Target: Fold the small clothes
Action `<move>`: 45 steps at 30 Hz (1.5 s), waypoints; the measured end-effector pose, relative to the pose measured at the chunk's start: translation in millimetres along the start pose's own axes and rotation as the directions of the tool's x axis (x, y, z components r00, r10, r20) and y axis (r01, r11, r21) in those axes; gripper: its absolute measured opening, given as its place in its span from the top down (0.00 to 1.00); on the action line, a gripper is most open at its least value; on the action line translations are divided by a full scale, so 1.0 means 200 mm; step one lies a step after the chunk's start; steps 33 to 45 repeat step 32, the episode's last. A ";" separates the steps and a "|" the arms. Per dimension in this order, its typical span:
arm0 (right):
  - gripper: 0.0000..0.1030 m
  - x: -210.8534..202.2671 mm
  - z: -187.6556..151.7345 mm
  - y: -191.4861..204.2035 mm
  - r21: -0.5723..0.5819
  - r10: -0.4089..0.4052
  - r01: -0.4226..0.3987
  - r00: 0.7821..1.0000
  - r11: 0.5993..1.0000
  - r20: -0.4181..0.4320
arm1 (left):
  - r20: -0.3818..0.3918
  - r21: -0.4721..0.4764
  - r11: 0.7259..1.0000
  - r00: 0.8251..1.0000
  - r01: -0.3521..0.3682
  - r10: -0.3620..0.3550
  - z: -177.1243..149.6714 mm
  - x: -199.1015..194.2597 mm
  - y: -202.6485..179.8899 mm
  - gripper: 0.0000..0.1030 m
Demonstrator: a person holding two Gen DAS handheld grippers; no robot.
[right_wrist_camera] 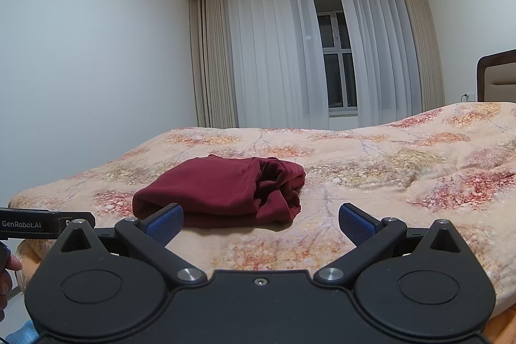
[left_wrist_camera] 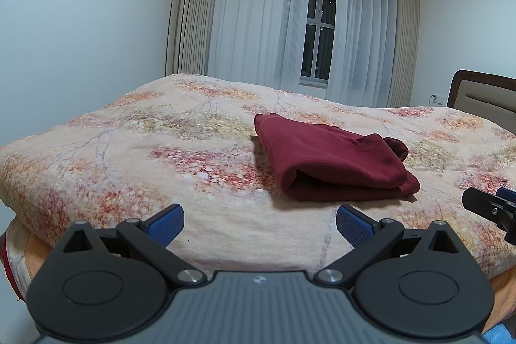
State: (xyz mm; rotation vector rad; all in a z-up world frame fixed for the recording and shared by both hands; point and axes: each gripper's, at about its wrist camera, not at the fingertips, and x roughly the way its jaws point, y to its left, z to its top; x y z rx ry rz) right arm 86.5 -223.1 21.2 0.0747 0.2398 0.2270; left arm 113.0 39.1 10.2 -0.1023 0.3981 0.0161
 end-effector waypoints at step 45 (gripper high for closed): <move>0.01 0.01 -0.01 0.00 0.005 0.015 -0.015 1.000 1.000 -0.017 | 0.033 0.055 0.998 0.999 0.006 -0.008 0.01 -0.03 -0.06 0.00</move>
